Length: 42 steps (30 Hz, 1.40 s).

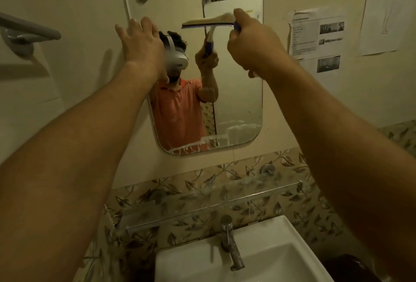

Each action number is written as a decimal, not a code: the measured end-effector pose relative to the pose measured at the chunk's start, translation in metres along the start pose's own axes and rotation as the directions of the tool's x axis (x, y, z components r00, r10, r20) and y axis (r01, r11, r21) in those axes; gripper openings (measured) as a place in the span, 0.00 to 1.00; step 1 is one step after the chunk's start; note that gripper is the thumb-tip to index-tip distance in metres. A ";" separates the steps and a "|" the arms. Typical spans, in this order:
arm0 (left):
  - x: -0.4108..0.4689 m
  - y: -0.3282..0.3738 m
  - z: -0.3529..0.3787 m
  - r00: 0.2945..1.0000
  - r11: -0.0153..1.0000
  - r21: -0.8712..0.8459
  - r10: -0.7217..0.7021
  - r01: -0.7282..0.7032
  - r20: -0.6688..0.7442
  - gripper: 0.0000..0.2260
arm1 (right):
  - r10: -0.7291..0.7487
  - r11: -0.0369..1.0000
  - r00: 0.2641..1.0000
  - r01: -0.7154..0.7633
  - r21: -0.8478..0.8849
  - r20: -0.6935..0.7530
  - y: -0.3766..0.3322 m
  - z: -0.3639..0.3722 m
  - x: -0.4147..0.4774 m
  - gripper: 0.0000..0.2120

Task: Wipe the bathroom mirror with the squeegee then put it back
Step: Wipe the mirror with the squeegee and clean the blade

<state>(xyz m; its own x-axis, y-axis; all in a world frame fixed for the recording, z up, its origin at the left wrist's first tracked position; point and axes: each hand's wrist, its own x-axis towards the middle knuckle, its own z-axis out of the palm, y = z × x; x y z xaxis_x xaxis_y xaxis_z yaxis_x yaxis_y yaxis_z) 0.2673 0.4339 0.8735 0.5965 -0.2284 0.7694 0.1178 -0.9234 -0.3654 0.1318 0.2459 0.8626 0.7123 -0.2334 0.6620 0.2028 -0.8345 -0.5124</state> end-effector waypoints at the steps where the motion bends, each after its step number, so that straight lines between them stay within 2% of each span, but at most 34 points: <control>1: 0.000 0.000 0.000 1.000 1.000 0.006 0.000 0.000 -0.002 0.61 | 0.002 1.000 1.000 -0.001 -0.013 0.006 -0.003 0.000 0.005 0.23; 12: 0.001 -0.001 0.002 1.000 1.000 0.007 0.009 -0.009 -0.025 0.60 | 0.035 0.994 0.999 -0.031 -0.103 0.033 0.006 0.018 -0.022 0.26; 16: 0.000 -0.001 0.000 1.000 1.000 0.010 0.010 -0.010 -0.012 0.60 | 0.101 0.992 0.994 -0.098 -0.086 0.035 0.026 0.036 -0.045 0.27; 31: -0.004 -0.001 -0.003 1.000 1.000 -0.018 -0.001 0.001 -0.001 0.61 | 0.177 0.979 0.979 -0.164 -0.118 0.104 0.077 0.089 -0.108 0.30; 42: -0.005 -0.003 -0.005 1.000 0.998 -0.058 -0.003 0.004 0.025 0.61 | 0.258 0.964 0.944 -0.236 -0.123 0.207 0.096 0.117 -0.149 0.29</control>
<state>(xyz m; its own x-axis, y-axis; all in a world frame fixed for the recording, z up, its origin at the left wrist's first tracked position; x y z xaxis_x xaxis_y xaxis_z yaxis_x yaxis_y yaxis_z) 0.2604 0.4364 0.8734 0.6158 -0.2178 0.7572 0.0738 -0.9408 -0.3307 0.1239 0.2592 0.6503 0.8634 -0.3324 0.3796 -0.0557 -0.8106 -0.5830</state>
